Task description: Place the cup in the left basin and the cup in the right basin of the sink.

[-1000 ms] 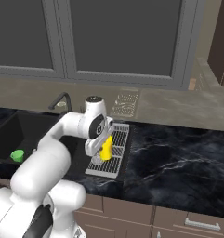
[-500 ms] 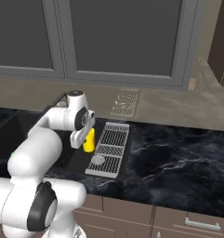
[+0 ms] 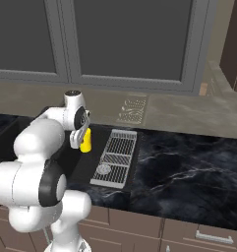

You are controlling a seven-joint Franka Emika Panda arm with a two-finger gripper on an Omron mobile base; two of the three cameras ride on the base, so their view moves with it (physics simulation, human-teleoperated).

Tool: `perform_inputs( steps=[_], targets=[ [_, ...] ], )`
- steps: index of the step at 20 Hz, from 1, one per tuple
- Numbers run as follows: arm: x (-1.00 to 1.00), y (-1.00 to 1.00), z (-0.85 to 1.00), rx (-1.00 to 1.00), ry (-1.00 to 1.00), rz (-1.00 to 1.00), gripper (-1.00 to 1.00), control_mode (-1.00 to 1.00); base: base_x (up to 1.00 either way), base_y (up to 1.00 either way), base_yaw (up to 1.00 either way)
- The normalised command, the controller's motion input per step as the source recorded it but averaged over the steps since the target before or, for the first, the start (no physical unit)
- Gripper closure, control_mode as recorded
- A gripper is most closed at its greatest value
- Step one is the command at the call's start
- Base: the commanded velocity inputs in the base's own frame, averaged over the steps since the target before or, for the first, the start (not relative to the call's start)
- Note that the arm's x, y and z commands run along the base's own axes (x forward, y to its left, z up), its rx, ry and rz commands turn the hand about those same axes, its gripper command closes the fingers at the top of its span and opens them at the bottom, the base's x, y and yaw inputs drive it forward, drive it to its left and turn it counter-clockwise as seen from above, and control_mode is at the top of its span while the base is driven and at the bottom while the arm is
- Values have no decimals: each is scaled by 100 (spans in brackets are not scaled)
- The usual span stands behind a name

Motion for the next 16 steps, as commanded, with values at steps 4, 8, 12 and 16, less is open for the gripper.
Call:
perform_inputs(
  steps=[4, 8, 12, 16],
  targets=[
    [33, 32, 0, 0, 0, 7, 100, -100, 0, 0, 0],
    [10, 11, 0, 0, 0, 1, 100, -100, 0, 0, 0],
    [0, 0, -2, 0, 0, 0, 100, -100, 0, 0, 0],
    [0, 0, -30, 0, -1, 0, 100, -100, 0, 0, 0]
  ],
)
